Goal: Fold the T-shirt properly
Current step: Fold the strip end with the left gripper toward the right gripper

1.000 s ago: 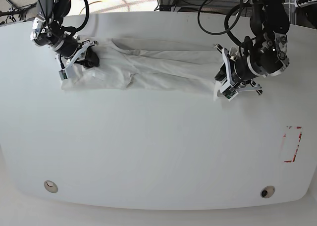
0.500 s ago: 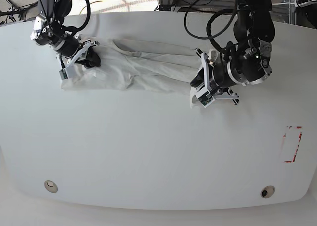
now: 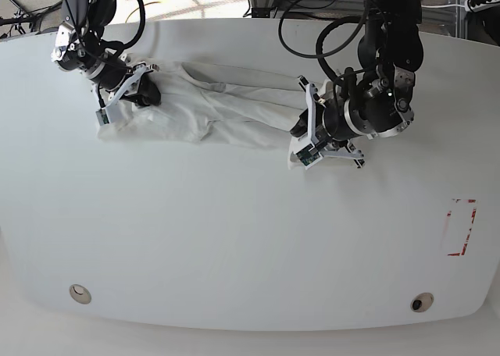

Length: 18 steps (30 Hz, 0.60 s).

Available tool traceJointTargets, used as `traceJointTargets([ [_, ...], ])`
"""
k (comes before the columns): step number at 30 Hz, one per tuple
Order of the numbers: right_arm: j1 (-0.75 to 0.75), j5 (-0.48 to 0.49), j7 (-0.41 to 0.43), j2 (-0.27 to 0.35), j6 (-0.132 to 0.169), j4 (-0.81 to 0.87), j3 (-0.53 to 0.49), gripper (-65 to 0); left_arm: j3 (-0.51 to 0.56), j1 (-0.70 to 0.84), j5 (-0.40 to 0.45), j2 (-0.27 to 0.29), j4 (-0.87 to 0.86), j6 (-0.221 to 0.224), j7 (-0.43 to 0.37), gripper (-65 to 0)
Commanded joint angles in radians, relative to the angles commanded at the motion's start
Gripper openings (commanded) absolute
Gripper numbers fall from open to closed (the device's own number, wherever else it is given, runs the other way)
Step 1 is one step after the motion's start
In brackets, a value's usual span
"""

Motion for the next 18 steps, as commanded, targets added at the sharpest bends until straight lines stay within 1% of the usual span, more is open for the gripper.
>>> traceJointTargets([
  [4,-0.002,0.0,0.0,0.0,0.0,0.0,0.0,-56.3,0.006,-0.002,0.0,0.038,0.0,0.0,0.0,-33.6],
  [5,-0.002,0.0,0.0,0.0,0.0,0.0,0.0,-56.3,0.014,-0.005,0.0,0.043,0.0,0.0,0.0,-28.9],
  [6,-0.002,0.0,0.0,0.0,0.0,0.0,0.0,-56.3,0.025,-0.014,0.0,0.046,0.0,0.0,0.0,-25.6],
  [7,-0.002,0.0,0.0,0.0,0.0,0.002,0.0,-56.3,0.044,-0.028,-0.005,0.049,0.0,0.0,0.002,-24.0],
  [12,-0.003,0.0,0.0,-0.002,0.0,0.02,0.0,-56.3,0.141,-0.048,-0.008,0.049,0.008,0.0,0.018,-25.1],
  [15,0.0,0.0,0.0,-0.028,0.0,0.038,0.0,-56.3,0.141,-0.052,-0.009,0.046,0.011,0.0,0.055,-25.1],
  [17,0.002,-0.002,0.0,-0.031,0.0,0.054,0.0,-56.3,0.121,-0.052,-0.009,0.04,0.011,0.0,0.057,-25.3],
  [18,0.002,-0.002,0.0,-0.034,0.0,0.064,0.0,-56.3,0.095,-0.049,-0.008,0.021,0.011,0.0,0.057,-25.3],
])
